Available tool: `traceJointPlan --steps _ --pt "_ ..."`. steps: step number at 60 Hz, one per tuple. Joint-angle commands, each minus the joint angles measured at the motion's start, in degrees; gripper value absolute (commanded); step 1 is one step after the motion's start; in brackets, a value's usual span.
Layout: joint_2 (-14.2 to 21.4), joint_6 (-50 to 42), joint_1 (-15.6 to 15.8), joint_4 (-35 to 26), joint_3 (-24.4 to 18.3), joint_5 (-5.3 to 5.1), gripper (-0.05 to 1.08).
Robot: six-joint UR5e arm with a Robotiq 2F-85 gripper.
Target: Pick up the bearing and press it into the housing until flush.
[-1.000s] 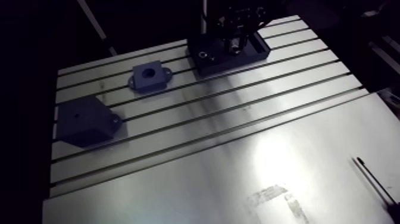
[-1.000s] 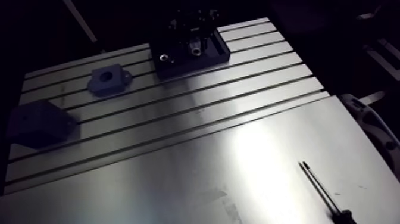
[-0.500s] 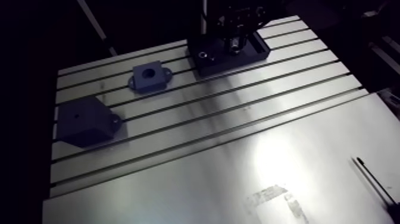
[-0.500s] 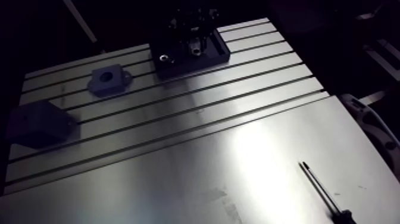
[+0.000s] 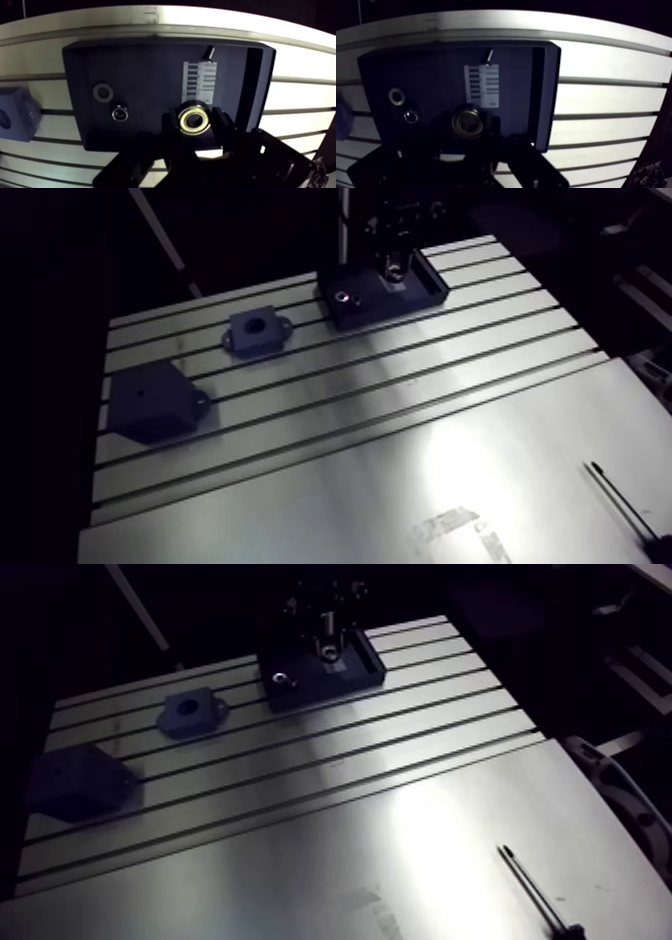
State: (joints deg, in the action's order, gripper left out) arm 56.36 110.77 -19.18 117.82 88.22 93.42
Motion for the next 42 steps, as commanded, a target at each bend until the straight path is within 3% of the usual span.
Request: traceJointPlan --steps 1,21,42 --pt "3.52 -0.64 1.42 -1.78 0.15 -0.28 0.57" --pt "7.24 -8.03 7.14 -5.21 -0.45 -0.23 0.58" --pt "7.48 -14.86 12.86 -5.9 0.82 -0.38 0.58"
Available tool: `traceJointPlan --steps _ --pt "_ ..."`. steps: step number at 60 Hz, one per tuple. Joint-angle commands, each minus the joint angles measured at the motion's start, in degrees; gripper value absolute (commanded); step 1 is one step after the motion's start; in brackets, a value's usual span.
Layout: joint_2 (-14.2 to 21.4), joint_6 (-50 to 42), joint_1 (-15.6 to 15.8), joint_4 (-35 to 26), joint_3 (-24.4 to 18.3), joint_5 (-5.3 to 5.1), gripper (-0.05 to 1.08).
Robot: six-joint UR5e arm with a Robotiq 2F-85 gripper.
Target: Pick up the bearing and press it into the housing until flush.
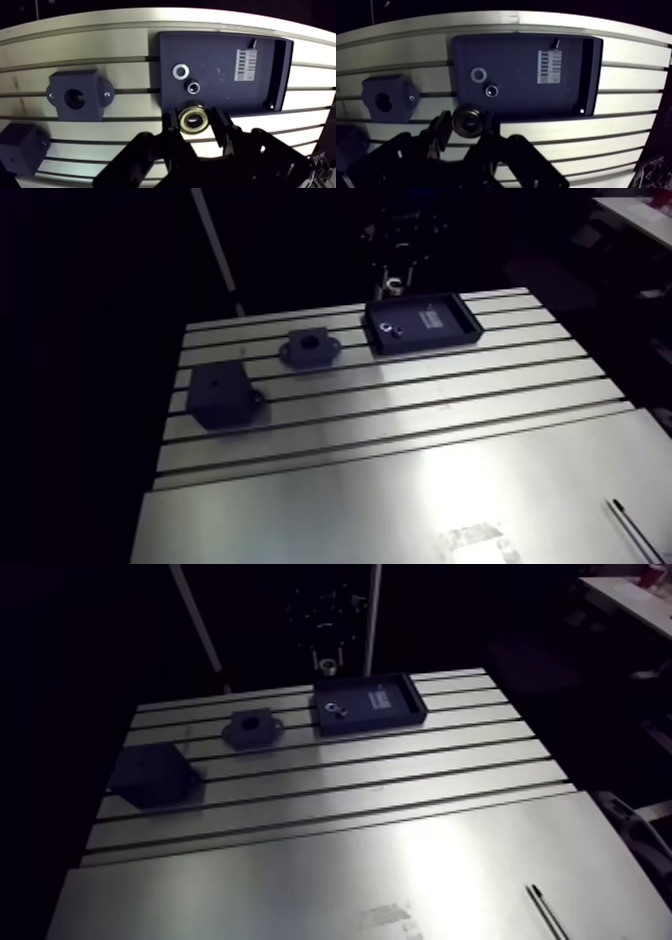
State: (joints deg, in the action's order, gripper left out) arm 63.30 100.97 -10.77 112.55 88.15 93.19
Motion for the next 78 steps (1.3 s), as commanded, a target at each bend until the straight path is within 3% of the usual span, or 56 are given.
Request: traceJointPlan --steps 1,9,27,50,78 --pt "0.54 -5.06 4.45 -0.63 0.9 -0.14 0.58" --pt "0.55 -5.73 5.79 -0.27 1.44 -0.32 0.58" --pt "-0.25 -6.28 8.7 2.05 1.9 -2.43 0.58" --pt "-1.74 -6.43 12.51 2.45 2.23 -2.88 0.58" --pt "-3.85 -6.26 12.71 4.13 2.43 -2.71 0.58"
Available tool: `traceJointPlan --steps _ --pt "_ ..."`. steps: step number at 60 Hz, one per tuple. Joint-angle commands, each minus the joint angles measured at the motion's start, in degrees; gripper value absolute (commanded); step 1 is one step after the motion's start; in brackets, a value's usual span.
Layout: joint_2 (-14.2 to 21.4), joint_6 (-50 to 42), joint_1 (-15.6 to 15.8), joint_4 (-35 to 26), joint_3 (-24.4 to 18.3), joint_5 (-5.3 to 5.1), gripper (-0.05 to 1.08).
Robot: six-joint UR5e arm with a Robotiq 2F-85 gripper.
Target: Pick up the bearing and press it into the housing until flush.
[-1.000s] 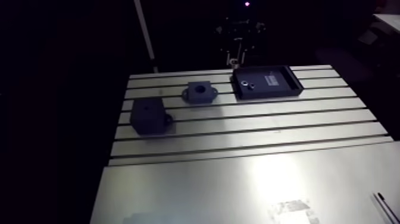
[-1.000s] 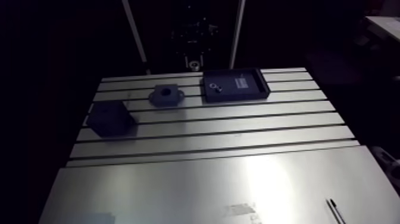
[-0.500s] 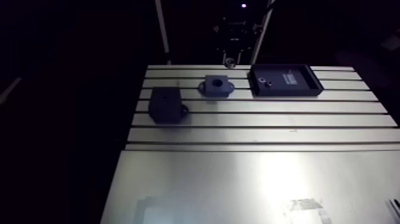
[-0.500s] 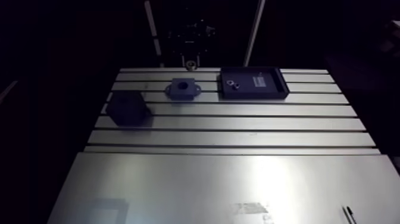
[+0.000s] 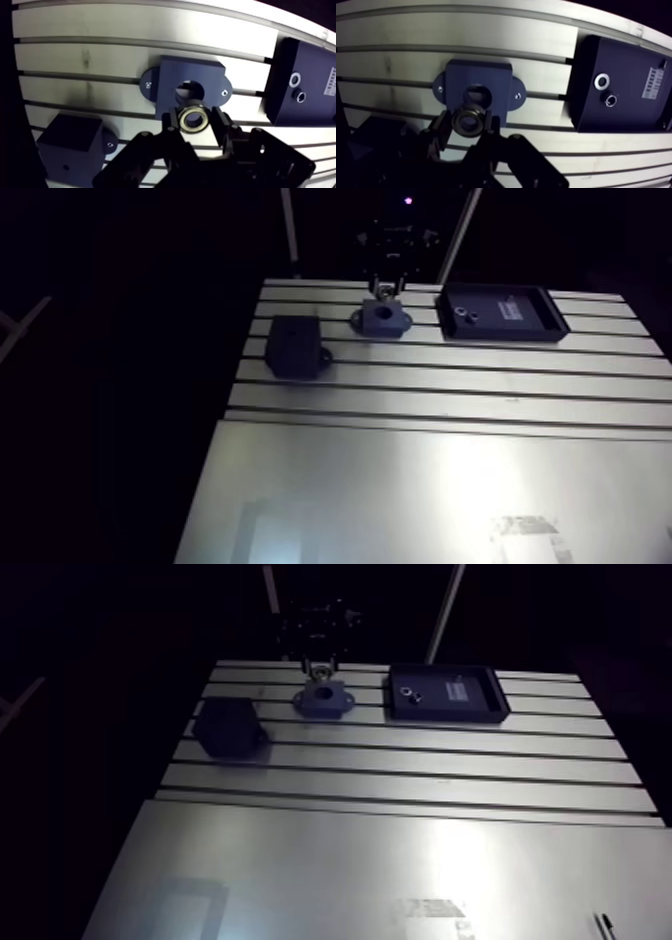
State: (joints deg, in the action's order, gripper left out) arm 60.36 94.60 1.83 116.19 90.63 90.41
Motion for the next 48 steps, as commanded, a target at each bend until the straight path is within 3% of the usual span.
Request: traceJointPlan --steps 1,48 --pt "-0.91 0.17 0.1 0.49 -0.14 0.07 0.58" --pt "-2.67 0.54 0.28 0.84 -0.76 0.6 0.58"
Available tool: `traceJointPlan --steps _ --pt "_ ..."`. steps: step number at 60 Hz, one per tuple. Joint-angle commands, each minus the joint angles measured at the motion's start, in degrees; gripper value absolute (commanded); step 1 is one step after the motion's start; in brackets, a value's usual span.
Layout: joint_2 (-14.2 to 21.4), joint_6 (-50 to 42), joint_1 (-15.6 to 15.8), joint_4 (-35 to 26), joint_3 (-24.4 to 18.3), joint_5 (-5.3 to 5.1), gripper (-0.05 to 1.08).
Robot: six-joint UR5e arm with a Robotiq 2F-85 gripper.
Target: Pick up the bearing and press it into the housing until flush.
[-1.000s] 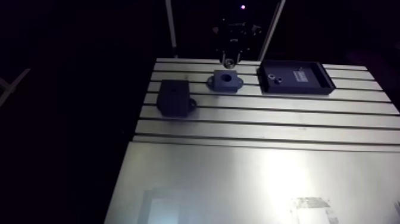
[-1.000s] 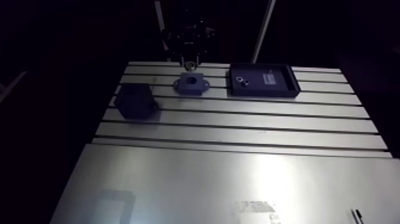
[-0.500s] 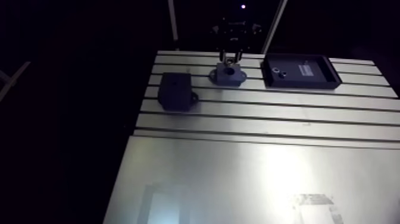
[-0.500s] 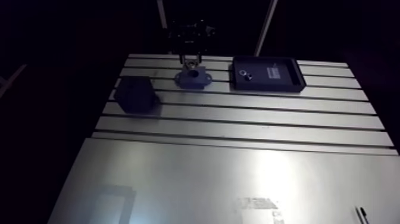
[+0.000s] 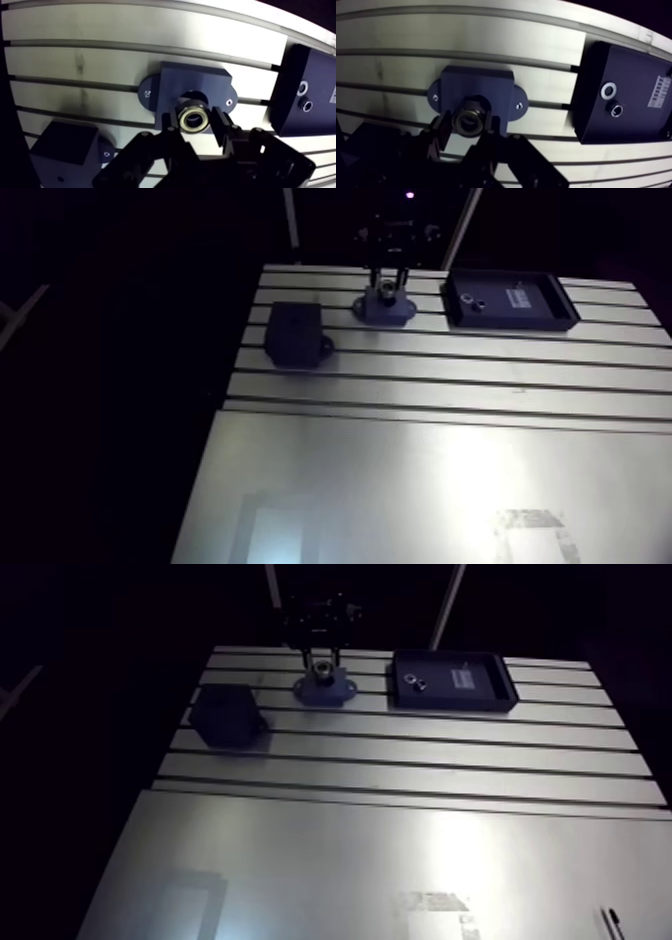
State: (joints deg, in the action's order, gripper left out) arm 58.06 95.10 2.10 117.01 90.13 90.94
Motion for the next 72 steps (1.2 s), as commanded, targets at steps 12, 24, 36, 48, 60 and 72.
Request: traceJointPlan --steps 12,24,36,48,60,72 --pt "-0.62 0.04 0.01 0.02 -0.26 0.07 0.58" --pt "-0.71 0.13 0.01 0.02 -0.17 0.08 0.58" --pt "-0.81 0.22 0.01 0.11 -0.17 0.15 0.58" --pt "-1.03 0.22 0.01 0.11 -0.17 0.16 0.58" --pt "-1.42 0.22 -0.17 0.11 -0.26 0.16 0.58" --pt "-1.51 0.31 -0.17 0.11 -0.26 0.16 0.58"
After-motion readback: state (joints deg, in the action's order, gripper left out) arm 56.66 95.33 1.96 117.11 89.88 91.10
